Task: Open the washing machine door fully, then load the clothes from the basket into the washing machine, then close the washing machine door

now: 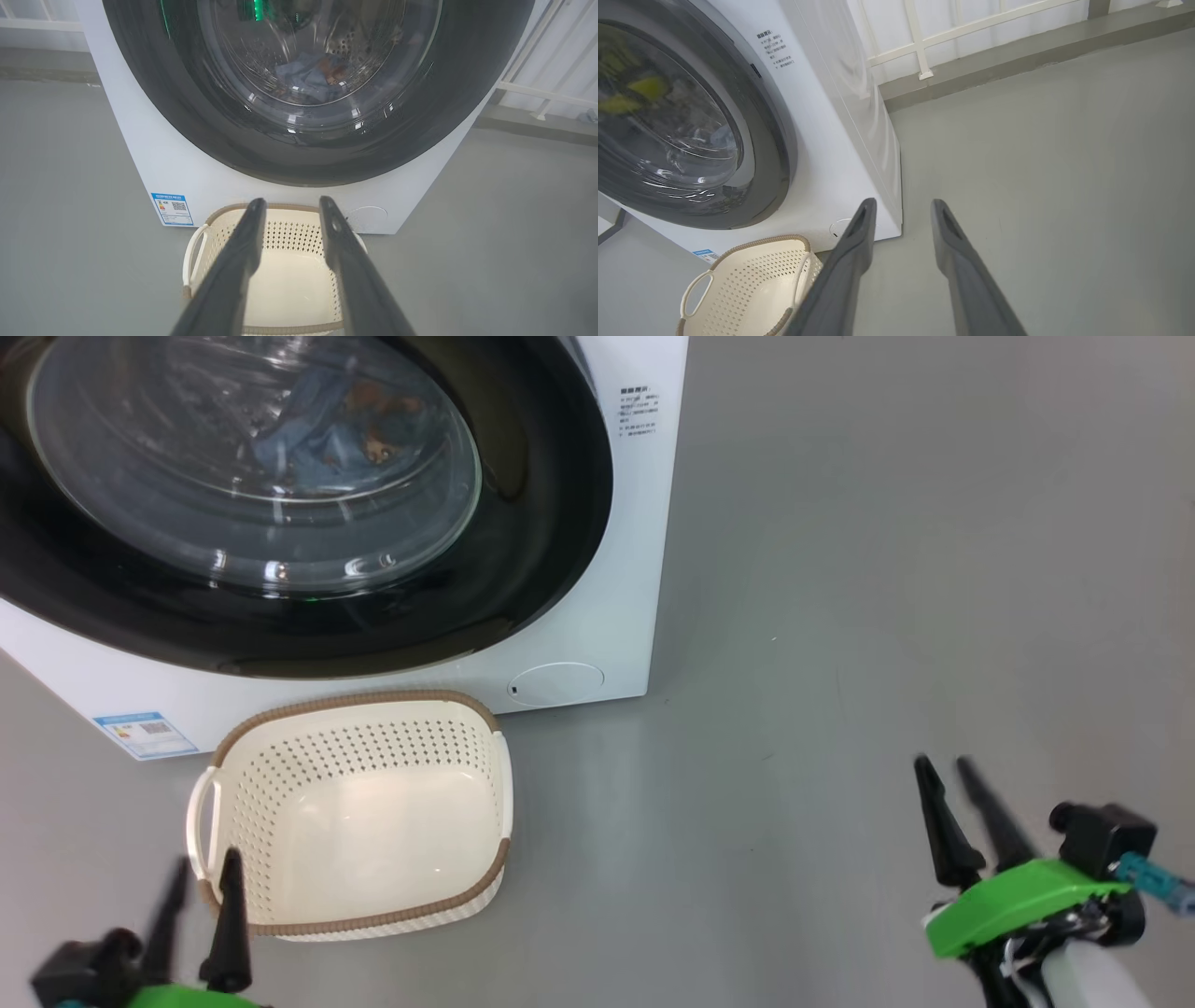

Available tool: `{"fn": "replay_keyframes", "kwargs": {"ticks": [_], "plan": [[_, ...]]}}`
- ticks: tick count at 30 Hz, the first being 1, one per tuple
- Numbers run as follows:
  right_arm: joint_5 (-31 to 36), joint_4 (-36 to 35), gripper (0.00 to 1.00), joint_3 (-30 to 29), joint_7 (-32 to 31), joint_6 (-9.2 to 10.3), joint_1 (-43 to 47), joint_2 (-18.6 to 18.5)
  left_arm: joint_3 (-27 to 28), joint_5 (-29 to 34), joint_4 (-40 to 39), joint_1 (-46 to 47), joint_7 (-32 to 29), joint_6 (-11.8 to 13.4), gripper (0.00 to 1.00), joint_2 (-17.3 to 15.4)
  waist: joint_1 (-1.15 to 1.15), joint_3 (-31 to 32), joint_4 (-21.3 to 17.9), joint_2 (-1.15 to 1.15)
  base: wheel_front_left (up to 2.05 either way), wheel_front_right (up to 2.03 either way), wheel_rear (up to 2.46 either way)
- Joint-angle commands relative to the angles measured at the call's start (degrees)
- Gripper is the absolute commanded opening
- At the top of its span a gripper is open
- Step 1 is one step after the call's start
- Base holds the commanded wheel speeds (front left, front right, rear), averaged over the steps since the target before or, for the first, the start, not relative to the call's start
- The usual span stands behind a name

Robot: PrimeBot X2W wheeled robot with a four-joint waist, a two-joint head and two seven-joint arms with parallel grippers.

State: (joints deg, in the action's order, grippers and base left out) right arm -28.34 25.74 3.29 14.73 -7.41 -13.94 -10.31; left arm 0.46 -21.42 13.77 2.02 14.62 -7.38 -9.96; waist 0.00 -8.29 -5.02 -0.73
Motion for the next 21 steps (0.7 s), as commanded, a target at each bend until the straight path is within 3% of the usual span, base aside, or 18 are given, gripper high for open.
{"fn": "replay_keyframes", "kwargs": {"ticks": [1,6,21], "plan": [[-0.02,0.74,0.0,0.02,0.0,0.0,0.2,0.32,-0.16,-0.01,0.73,-0.05,-0.02,0.0,0.0,0.51,0.0,0.0,0.0,0.0,0.0,0.0,0.0],[-0.05,4.02,0.0,0.14,-0.08,0.0,2.19,2.12,-1.08,-0.11,3.72,-0.88,-0.08,0.0,0.0,3.23,0.0,0.02,0.0,0.0,0.0,0.0,0.0],[-8.12,2.41,0.0,-1.06,-2.69,-0.01,2.73,2.79,-0.2,-8.97,2.34,-0.39,-2.72,1.04,0.0,3.84,0.0,1.09,0.63,0.09,0.0,0.0,0.0]]}}
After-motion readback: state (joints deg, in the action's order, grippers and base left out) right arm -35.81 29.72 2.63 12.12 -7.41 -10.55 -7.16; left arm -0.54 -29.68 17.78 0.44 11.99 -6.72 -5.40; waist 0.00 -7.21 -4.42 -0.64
